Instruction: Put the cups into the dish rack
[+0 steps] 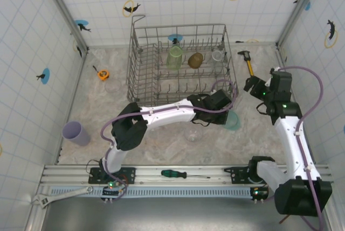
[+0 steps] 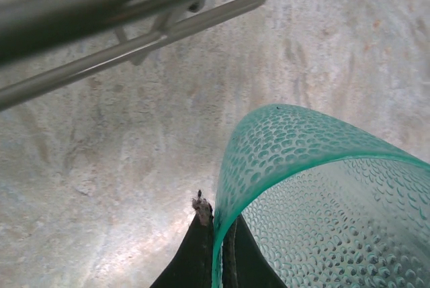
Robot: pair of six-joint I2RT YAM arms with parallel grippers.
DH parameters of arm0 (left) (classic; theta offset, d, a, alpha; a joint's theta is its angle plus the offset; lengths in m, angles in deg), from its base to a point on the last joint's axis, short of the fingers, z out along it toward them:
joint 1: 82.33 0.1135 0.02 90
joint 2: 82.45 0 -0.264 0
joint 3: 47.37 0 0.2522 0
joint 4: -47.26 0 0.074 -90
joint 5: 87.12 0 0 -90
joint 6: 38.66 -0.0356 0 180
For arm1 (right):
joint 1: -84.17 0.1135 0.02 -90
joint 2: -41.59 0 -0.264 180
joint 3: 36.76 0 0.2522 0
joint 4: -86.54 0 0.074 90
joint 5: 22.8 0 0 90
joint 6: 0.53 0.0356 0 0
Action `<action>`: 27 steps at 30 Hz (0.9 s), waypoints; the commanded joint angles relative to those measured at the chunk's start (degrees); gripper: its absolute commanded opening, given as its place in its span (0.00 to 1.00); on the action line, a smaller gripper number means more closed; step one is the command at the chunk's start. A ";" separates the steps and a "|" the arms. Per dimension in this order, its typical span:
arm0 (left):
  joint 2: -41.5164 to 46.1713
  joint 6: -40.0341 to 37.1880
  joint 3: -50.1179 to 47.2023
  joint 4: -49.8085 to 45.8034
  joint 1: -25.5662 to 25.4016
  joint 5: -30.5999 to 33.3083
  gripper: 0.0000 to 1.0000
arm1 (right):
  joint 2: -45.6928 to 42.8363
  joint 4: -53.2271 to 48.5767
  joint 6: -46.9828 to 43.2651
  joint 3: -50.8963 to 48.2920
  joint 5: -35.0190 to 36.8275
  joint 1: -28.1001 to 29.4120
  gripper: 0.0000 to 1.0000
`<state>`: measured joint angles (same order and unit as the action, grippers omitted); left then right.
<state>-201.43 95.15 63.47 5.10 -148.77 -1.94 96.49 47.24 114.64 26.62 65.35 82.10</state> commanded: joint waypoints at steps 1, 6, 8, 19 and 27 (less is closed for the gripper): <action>2.70 0.92 4.59 -0.51 0.06 -3.39 0.00 | -2.73 1.27 -0.38 0.36 -1.35 -1.88 1.00; 2.79 1.39 7.82 0.81 0.56 -5.84 0.00 | -3.43 0.68 -0.96 2.49 -2.19 -3.49 1.00; 2.81 2.21 8.61 2.10 0.94 -7.39 0.00 | -3.22 0.53 -1.38 3.74 -2.37 -3.89 1.00; 3.37 4.70 13.23 6.17 5.00 -14.28 0.00 | -2.50 1.44 -2.01 6.93 -4.09 -4.97 1.00; 6.63 3.41 13.23 8.59 8.81 -16.44 0.00 | -3.34 1.54 -0.59 6.98 -5.85 -5.58 1.00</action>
<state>-198.98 98.36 74.79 11.13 -140.99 -15.73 94.11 47.32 113.22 32.66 61.16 77.01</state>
